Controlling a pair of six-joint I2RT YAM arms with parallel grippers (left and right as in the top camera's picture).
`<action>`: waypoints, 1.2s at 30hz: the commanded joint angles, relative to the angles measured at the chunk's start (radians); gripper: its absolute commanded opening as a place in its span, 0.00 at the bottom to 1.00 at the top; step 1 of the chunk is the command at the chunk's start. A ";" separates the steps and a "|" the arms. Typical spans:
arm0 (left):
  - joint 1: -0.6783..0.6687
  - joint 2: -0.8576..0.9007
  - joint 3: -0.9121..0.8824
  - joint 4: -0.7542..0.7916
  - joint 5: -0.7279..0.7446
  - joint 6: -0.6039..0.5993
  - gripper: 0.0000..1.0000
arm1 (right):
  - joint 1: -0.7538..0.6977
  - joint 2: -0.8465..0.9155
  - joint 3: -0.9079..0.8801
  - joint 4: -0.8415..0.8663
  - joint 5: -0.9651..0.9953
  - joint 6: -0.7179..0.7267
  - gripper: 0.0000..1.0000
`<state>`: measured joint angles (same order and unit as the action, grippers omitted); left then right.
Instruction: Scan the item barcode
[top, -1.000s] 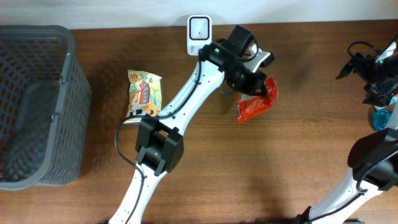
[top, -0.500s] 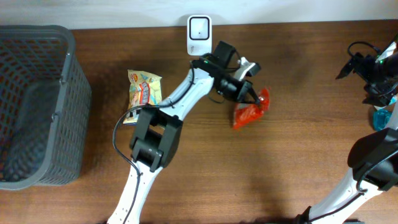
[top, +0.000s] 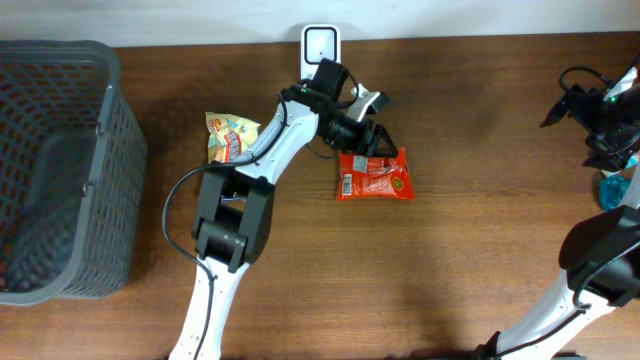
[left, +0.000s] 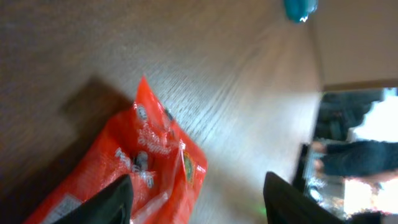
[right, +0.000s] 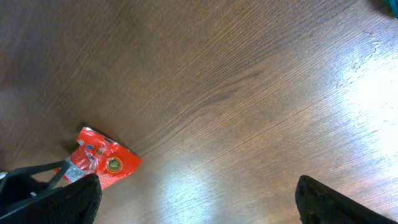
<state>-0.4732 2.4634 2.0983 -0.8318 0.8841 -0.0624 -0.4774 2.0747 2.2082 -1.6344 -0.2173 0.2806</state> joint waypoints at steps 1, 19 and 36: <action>-0.104 -0.165 0.039 -0.100 -0.481 0.125 0.73 | -0.001 0.000 0.000 0.000 0.013 -0.002 0.98; -0.512 -0.018 -0.056 -0.154 -1.432 0.047 0.77 | -0.001 0.000 0.000 0.000 0.013 -0.002 0.98; -0.435 0.057 -0.056 -0.043 -1.444 0.116 0.39 | -0.001 0.000 0.000 0.000 0.013 -0.002 0.98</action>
<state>-0.9310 2.4859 2.0529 -0.8772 -0.6106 0.0498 -0.4770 2.0747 2.2082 -1.6344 -0.2169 0.2802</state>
